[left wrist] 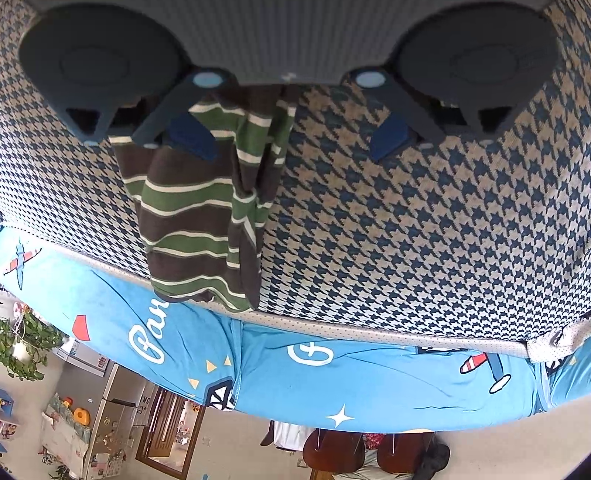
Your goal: Fold clothes
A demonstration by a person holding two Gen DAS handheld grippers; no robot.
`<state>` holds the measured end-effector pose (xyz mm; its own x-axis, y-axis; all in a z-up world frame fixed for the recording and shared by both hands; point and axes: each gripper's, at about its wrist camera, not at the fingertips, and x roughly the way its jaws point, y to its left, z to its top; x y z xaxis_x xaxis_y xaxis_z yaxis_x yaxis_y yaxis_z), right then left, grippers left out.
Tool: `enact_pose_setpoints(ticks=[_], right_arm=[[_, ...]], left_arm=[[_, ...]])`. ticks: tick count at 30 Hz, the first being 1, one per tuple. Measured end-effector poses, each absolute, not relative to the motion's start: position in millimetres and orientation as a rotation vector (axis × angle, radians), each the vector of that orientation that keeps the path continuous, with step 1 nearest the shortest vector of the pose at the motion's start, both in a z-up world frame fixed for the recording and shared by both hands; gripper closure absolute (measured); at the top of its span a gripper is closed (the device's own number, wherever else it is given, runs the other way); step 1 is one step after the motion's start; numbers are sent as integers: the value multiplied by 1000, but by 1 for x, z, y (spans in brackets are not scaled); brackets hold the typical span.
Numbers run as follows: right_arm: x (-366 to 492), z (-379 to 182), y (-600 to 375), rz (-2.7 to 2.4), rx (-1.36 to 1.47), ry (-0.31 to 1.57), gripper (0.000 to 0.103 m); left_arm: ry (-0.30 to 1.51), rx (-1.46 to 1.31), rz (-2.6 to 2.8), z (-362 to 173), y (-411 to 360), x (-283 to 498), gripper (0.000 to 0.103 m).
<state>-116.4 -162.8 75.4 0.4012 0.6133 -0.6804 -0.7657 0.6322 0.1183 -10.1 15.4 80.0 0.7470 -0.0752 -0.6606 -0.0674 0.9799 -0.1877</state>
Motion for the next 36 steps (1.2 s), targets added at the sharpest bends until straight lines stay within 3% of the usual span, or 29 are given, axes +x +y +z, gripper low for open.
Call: enact_pose_setpoints(ticks=[15,24,36], right_arm=[[7,98,-227,654,-64,711,64],[79,89,-237,566,13,689,64],[165,75,-256,516,145,683,57]], left_arm=[[825,-101,75,59,13,41,8],[864,-89,99,55,14,55,1],[795,-169,90,79,6,48,1]])
